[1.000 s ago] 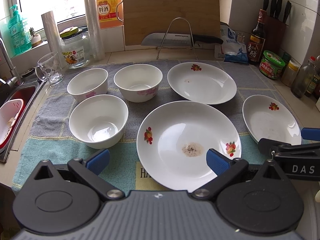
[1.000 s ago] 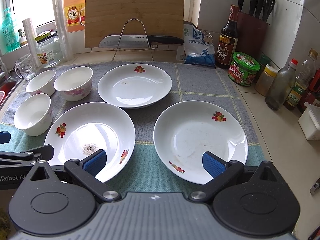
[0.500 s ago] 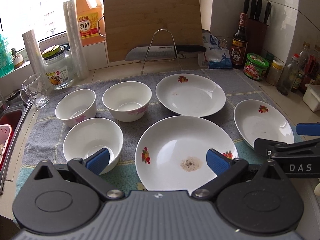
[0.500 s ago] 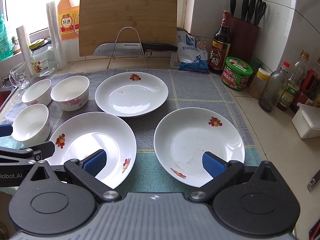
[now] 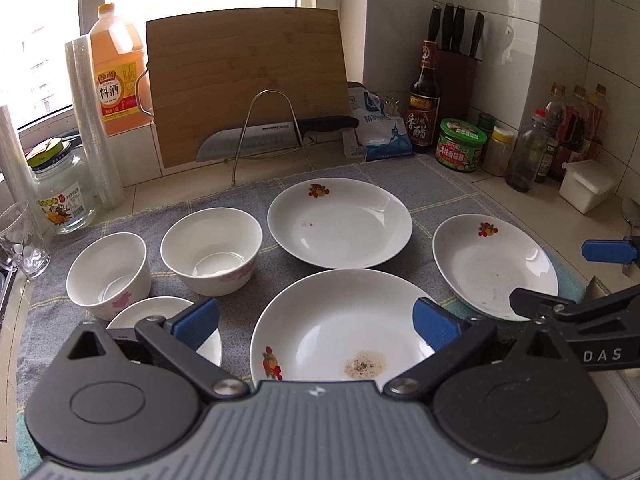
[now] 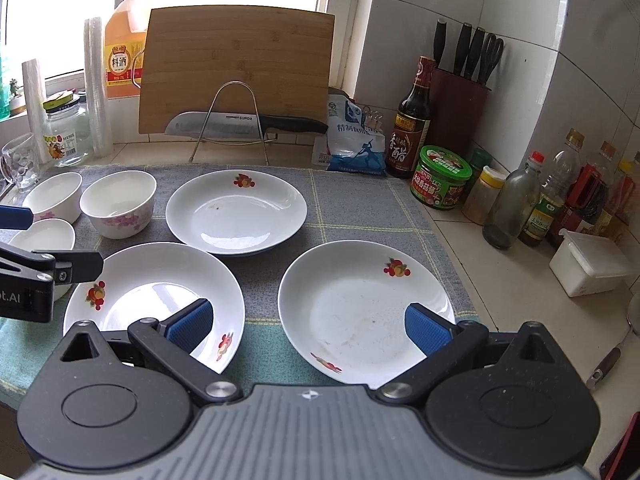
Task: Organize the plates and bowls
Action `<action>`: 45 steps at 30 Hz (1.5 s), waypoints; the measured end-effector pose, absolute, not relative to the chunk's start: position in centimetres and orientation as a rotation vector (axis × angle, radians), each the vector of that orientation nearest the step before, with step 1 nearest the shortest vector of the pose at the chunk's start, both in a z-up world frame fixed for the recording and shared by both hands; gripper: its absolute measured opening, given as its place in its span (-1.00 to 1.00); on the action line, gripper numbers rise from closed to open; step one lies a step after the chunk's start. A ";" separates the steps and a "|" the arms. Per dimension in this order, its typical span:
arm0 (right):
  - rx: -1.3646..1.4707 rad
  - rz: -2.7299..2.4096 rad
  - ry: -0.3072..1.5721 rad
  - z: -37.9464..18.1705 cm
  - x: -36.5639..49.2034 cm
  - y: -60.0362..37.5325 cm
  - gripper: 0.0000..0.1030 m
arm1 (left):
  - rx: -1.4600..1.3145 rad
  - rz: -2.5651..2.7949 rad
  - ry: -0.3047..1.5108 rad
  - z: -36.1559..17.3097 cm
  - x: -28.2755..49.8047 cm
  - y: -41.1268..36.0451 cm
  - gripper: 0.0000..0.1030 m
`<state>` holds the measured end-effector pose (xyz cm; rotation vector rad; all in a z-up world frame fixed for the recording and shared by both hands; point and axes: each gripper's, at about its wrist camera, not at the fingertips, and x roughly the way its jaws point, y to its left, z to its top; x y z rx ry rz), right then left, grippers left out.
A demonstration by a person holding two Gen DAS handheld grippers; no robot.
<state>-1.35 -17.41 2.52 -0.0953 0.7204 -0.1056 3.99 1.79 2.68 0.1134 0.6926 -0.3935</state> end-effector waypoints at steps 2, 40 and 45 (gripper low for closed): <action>-0.089 -0.112 0.721 2.3 -1.5 -18.1 1.00 | 0.094 -0.432 0.691 2.7 4.3 1.7 0.98; -0.068 0.150 0.797 -8.9 1.1 -30.2 1.00 | 0.424 -0.734 0.756 -0.3 12.1 -16.1 0.98; -0.077 0.189 0.736 -9.4 0.8 -31.0 1.00 | 0.445 -0.777 0.771 -1.0 13.7 -18.0 0.98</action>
